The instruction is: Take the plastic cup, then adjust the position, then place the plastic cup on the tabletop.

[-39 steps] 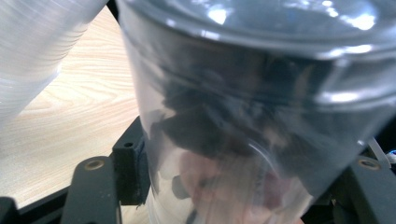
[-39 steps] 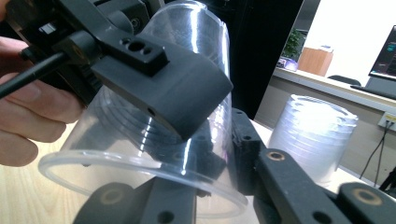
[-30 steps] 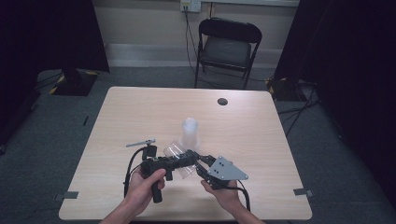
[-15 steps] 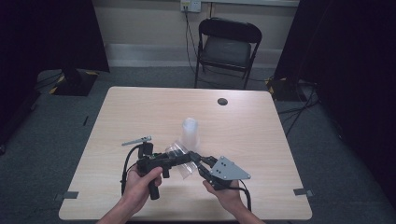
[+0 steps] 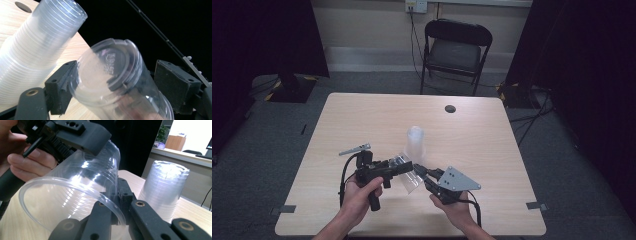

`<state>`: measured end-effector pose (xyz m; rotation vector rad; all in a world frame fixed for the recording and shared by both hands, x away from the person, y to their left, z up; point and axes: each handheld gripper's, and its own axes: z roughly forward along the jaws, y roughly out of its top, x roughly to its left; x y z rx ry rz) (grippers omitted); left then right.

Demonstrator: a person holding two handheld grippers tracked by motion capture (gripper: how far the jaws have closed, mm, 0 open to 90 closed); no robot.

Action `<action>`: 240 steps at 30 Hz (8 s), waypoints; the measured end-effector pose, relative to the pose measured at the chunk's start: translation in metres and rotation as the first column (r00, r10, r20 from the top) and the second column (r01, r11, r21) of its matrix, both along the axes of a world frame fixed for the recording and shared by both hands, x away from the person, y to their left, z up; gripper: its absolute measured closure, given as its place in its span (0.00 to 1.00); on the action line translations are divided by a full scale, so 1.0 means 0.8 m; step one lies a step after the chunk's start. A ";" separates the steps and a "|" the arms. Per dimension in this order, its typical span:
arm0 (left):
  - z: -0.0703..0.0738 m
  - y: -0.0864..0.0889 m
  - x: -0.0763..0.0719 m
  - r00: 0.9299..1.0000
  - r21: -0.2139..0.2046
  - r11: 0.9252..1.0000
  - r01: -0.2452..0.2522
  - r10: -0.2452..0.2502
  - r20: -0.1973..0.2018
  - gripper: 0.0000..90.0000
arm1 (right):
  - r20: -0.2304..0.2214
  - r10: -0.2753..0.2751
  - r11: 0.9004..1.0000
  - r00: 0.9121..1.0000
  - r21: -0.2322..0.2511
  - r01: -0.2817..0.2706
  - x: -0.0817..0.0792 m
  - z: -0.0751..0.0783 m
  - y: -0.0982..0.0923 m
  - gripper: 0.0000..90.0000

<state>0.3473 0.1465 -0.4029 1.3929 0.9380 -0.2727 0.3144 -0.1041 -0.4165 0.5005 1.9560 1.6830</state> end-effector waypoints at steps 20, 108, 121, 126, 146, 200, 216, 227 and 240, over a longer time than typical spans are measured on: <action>0.002 0.008 -0.001 0.996 0.065 0.996 -0.052 0.047 0.077 0.21 | -0.125 0.005 0.999 0.992 -0.048 -0.011 0.007 -0.005 -0.018 1.00; -0.044 -0.064 -0.032 0.757 0.739 0.671 0.056 -0.511 0.407 0.18 | -0.721 0.047 0.915 0.691 -0.247 -0.319 0.069 -0.022 -0.039 1.00; -0.051 -0.084 -0.042 0.707 0.790 0.613 0.017 -0.566 0.423 0.19 | -0.756 0.052 0.903 0.653 -0.243 -0.354 0.068 -0.022 -0.024 1.00; -0.050 -0.087 -0.046 0.693 0.792 0.610 -0.001 -0.571 0.441 0.20 | -0.776 0.040 0.907 0.630 -0.236 -0.349 0.071 -0.025 -0.018 1.00; -0.045 -0.091 -0.057 0.649 0.772 0.635 -0.022 -0.578 0.494 0.29 | -0.777 0.012 0.920 0.629 -0.238 -0.311 0.064 -0.023 -0.007 1.00; -0.048 -0.060 -0.032 0.795 0.641 0.761 -0.101 -0.326 0.512 0.32 | -0.632 0.054 0.977 0.773 -0.125 -0.170 0.061 0.008 -0.031 0.80; -0.045 -0.036 -0.011 0.862 0.550 0.825 -0.132 -0.178 0.474 0.32 | -0.611 0.084 0.983 0.787 -0.080 -0.167 0.066 0.013 -0.043 0.82; -0.044 -0.013 0.001 0.863 0.511 0.829 -0.229 -0.070 0.500 0.32 | -0.575 0.067 0.988 0.815 -0.073 -0.133 0.066 0.014 -0.054 0.77; -0.039 0.008 0.006 0.864 0.475 0.833 -0.283 0.006 0.503 0.32 | -0.490 -0.025 0.994 0.871 -0.104 -0.030 0.057 0.017 -0.066 0.57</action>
